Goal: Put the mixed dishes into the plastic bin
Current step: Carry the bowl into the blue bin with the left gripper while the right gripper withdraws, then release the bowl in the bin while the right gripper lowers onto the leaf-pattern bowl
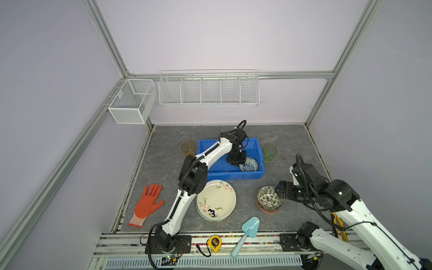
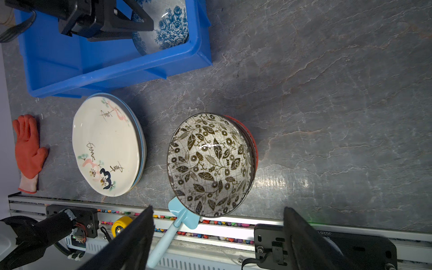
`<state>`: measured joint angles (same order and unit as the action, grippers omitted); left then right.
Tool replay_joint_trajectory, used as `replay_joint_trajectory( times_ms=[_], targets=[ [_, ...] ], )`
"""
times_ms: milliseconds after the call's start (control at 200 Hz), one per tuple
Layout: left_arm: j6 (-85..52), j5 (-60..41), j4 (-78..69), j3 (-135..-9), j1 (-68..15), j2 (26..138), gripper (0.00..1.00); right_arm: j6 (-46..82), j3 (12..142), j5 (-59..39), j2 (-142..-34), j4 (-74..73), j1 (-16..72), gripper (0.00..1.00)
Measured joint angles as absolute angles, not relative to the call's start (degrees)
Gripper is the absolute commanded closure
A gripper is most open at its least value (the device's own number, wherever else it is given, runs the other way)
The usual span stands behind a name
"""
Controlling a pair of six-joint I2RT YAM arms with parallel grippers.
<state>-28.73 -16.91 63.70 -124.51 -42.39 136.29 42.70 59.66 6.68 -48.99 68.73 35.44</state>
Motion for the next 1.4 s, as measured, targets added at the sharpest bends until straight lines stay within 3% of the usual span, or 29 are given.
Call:
replay_joint_trajectory(
  times_ms=[210,355,470,820,1400],
  targets=[
    [-28.1,-16.6,64.2,-124.6,-42.4,136.2,0.18,43.1,59.5,7.1,-53.1,69.2,35.4,0.12],
    [-27.7,-15.9,64.9,-124.6,-42.4,134.6,0.05,43.3,58.6,7.1,-54.9,69.2,35.4,0.01],
    [-27.8,-15.4,64.6,-123.5,-42.4,131.0,0.02,43.4,57.4,7.4,-55.7,69.2,35.4,0.07],
    [-29.0,-13.7,61.1,-111.9,-42.4,113.4,0.01,41.8,53.6,7.0,-58.6,67.3,34.5,0.43],
    [-33.4,-9.9,56.2,-86.5,-42.4,95.7,0.01,37.2,52.6,6.0,-63.0,64.1,32.3,0.6]
  ],
)
